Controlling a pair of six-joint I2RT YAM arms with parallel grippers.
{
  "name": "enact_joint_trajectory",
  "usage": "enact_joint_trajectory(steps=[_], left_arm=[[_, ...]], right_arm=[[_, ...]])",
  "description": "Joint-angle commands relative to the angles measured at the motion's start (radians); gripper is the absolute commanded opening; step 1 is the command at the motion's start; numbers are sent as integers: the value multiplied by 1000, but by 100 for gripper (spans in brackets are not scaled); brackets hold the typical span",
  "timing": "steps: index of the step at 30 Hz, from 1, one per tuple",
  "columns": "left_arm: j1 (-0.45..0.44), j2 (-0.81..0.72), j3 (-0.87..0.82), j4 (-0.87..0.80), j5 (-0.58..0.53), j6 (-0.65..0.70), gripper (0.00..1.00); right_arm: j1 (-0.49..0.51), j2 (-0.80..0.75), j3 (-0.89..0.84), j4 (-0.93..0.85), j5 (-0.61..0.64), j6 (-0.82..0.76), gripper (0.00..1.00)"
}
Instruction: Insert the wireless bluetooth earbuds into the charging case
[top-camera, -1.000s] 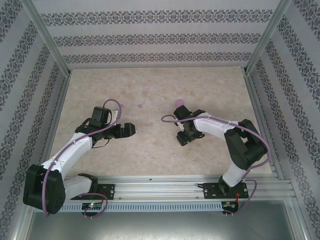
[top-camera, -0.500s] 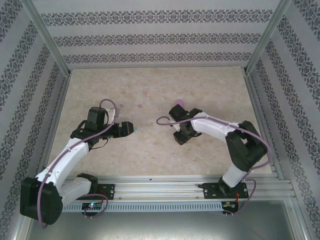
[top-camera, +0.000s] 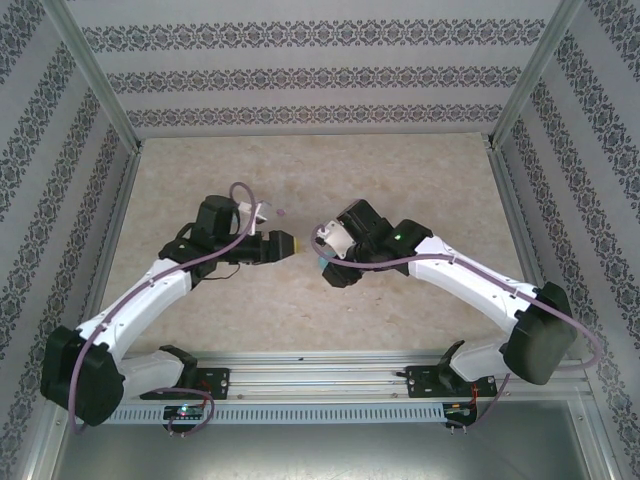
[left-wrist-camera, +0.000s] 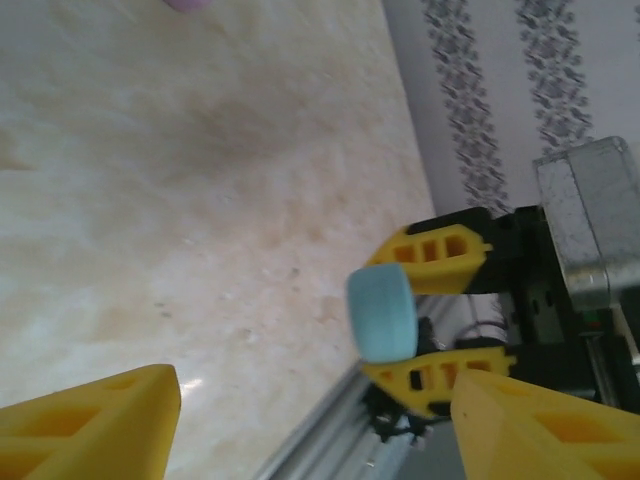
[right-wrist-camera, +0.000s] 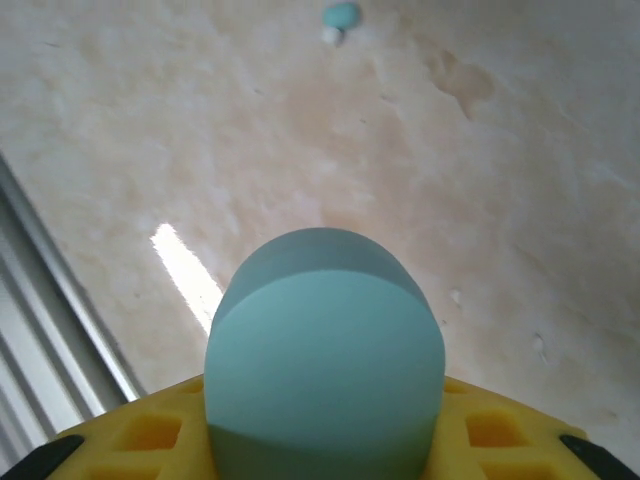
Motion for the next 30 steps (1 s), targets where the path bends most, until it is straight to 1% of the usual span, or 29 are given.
enact_joint_trajectory(steps=[1,5,14,16,18,21,22,27,30], left_arm=[[-42,28,44,86,77,-81,63],[-69,47,70,14,63,-57,67],[-109,93,85,49,98,-90,67],[-114,98,82,74,102,-104,65],[-114,105,79,93,106,-120,60],[-116,117,71,115,123,-139,50],[-116,119,67,124,127,-145,48],[-118,124,53,159,136,-173,46],[-118,134,56,168,148,-181,42]], right_arm=[[12,-36,15,30,-63,8,34],[14,-57,10,49,-72,22,34],[25,-60,19,67,-83,30,34],[26,-57,21,66,-84,29,34],[28,-56,20,69,-85,32,34],[28,-59,13,79,-84,36,34],[28,-60,10,81,-82,37,34],[28,-57,2,86,-62,35,34],[28,-54,1,89,-54,36,34]])
